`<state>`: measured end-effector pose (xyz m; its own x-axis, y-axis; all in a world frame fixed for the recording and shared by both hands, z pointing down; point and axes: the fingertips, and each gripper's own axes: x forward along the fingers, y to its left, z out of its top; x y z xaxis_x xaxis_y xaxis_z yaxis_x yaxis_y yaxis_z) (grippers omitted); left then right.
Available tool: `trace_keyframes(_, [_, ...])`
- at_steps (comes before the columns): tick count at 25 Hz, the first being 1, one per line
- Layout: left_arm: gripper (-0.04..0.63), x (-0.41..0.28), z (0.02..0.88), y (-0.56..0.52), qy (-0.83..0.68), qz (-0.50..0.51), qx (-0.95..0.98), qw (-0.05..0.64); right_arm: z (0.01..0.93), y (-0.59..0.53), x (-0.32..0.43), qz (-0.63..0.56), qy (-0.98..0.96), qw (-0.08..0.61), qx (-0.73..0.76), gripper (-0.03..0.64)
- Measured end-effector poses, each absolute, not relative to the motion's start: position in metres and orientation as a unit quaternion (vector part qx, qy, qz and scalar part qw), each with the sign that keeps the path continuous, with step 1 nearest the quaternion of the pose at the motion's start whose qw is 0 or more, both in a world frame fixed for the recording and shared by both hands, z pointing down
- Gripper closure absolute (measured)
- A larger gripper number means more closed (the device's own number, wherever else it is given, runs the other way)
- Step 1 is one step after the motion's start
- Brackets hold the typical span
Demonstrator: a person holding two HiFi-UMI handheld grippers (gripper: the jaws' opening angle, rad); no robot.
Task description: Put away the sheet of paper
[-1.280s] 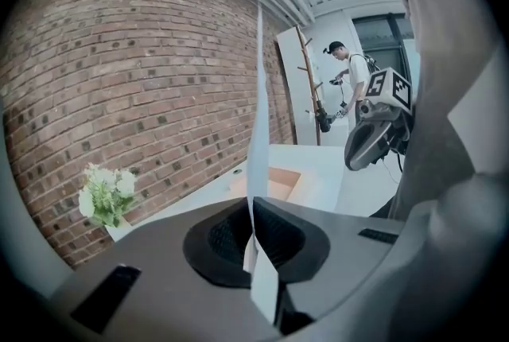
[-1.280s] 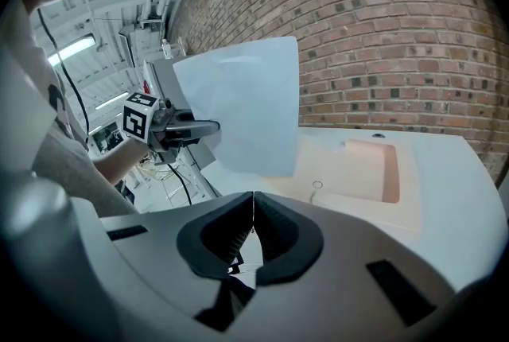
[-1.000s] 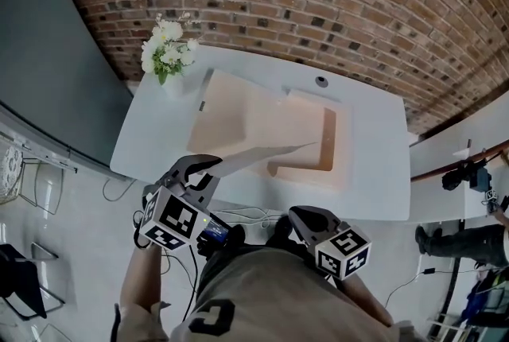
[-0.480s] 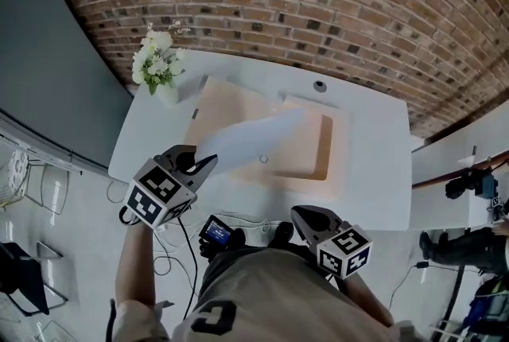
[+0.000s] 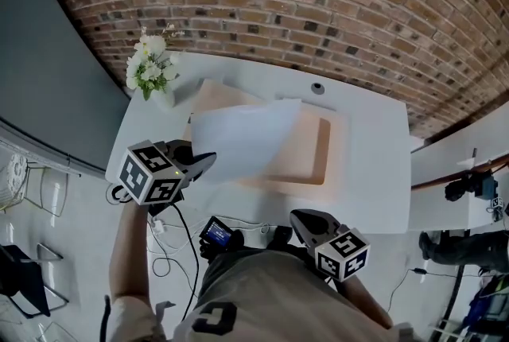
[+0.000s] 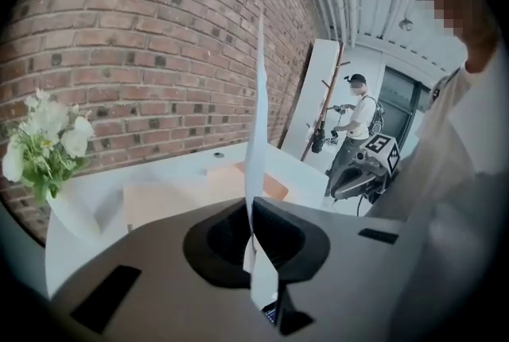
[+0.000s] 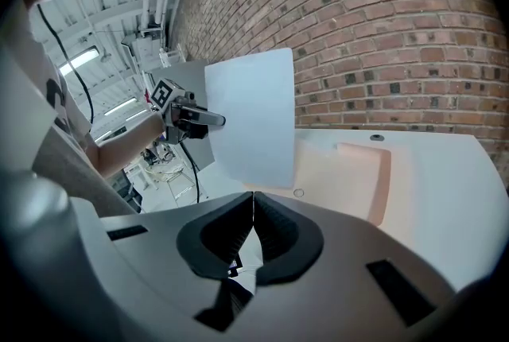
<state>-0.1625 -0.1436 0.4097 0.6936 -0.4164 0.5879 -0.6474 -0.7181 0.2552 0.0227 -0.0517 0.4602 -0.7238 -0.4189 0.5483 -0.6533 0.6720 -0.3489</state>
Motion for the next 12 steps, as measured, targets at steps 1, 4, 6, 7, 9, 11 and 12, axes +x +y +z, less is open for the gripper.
trace_keyframes(1, [0.58, -0.163, 0.413, -0.145, -0.293, 0.251, 0.89, 0.242, 0.461, -0.051, 0.023, 0.27, -0.887, 0.219, 0.303, 0.594])
trace_keyframes(4, [0.58, -0.166, 0.423, -0.149, -0.279, 0.241, 0.886, 0.28, 0.463, -0.05, 0.024, 0.275, -0.883, 0.22, 0.309, 0.594])
trace_keyframes(6, [0.58, -0.168, 0.432, -0.154, -0.272, 0.243, 0.881, 0.301, 0.463, -0.051, 0.026, 0.277, -0.881, 0.22, 0.314, 0.594])
trace_keyframes(7, [0.581, -0.17, 0.438, -0.156, -0.269, 0.247, 0.878, 0.309, 0.463, -0.05, 0.026, 0.278, -0.88, 0.22, 0.316, 0.594])
trace_keyframes(9, [0.58, -0.173, 0.452, -0.162, -0.264, 0.257, 0.871, 0.324, 0.464, -0.05, 0.025, 0.278, -0.879, 0.221, 0.318, 0.594])
trace_keyframes(11, [0.58, -0.177, 0.465, -0.169, -0.261, 0.263, 0.866, 0.335, 0.464, -0.049, 0.024, 0.276, -0.879, 0.223, 0.32, 0.594])
trace_keyframes(12, [0.58, -0.177, 0.47, -0.172, -0.26, 0.264, 0.864, 0.34, 0.464, -0.049, 0.024, 0.275, -0.878, 0.223, 0.321, 0.594])
